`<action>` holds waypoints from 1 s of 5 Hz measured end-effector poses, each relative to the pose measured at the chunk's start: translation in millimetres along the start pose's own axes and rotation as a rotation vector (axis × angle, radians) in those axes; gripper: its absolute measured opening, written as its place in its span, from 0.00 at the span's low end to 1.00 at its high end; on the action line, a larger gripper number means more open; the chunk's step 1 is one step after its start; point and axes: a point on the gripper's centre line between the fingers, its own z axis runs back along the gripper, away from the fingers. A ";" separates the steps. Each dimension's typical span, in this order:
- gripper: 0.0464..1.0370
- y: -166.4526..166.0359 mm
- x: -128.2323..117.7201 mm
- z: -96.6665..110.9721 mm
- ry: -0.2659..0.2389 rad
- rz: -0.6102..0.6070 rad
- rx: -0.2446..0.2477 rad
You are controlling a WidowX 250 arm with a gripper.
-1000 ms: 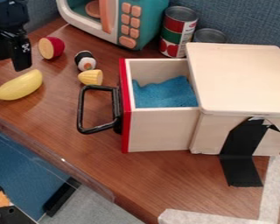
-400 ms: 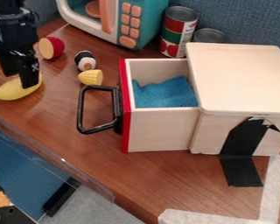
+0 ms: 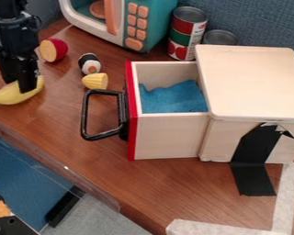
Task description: Put the thing into the drawer
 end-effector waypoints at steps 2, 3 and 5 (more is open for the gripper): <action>0.43 4.8 0.0 -0.7 0.014 0.057 0.052; 0.43 5.0 1.1 -0.7 0.006 0.071 0.053; 0.43 -7.6 3.8 59.5 -0.161 0.119 0.060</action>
